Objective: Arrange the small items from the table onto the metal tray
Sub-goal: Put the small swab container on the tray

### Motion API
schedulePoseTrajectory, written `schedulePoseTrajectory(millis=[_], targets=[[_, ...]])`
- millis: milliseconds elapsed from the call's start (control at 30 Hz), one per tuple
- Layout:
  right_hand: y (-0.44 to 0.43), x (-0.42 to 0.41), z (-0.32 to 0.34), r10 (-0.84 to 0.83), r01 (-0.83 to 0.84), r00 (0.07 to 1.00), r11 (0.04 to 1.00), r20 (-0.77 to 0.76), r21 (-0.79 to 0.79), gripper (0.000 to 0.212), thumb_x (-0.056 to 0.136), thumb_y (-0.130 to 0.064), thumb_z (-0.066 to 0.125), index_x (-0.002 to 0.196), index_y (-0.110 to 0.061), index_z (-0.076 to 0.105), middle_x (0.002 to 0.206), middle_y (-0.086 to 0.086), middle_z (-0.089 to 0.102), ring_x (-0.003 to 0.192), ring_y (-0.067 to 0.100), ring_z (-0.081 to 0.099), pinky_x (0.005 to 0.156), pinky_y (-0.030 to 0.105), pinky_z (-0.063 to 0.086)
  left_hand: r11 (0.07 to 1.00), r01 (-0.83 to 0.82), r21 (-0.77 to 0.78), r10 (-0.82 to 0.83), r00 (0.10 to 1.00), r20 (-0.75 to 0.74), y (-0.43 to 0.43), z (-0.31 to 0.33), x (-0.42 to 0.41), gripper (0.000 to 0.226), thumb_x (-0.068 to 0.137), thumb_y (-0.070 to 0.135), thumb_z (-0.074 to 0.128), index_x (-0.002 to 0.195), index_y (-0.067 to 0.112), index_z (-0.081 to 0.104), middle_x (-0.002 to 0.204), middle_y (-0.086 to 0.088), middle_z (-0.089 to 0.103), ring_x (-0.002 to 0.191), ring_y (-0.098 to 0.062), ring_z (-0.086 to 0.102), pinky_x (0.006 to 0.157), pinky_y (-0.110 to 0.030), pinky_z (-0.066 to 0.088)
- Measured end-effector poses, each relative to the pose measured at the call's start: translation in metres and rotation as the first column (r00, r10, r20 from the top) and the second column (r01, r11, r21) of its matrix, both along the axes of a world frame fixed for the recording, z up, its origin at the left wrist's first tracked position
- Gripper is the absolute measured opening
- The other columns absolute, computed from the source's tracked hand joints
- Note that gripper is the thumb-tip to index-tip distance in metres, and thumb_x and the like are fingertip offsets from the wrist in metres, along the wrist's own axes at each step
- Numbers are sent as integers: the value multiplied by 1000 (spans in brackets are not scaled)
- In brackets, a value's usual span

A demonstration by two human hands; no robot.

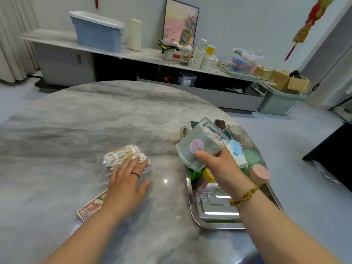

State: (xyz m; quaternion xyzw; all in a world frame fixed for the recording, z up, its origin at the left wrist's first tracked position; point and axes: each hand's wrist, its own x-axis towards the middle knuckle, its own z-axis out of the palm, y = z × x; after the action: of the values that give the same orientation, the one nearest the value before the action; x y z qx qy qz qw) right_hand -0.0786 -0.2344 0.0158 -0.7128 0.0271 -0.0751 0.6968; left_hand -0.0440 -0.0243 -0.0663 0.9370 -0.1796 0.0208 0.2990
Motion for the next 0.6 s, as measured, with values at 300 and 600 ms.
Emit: schedulePoseTrajectory(millis=[300, 600], targets=[[-82, -68, 4, -130, 125, 991, 985, -36, -119, 38, 59, -13, 72, 94, -25, 61, 80, -10, 73, 75, 1, 68, 59, 17, 55, 975, 160, 151, -146, 984, -99, -21, 0, -38, 51, 94, 38, 34, 141, 31, 15, 155, 7, 8, 143, -10, 4, 116, -29, 1], [-108, -81, -38, -194, 150, 972, 946, -131, -288, 59, 67, -1, 74, 111, -26, 44, 101, -12, 55, 92, 1, 55, 62, 4, 48, 999, 49, -8, -50, 971, -235, -91, -3, -62, 53, 90, 41, 42, 138, 22, 29, 146, -1, 38, 134, -18, 33, 110, -32, 21]])
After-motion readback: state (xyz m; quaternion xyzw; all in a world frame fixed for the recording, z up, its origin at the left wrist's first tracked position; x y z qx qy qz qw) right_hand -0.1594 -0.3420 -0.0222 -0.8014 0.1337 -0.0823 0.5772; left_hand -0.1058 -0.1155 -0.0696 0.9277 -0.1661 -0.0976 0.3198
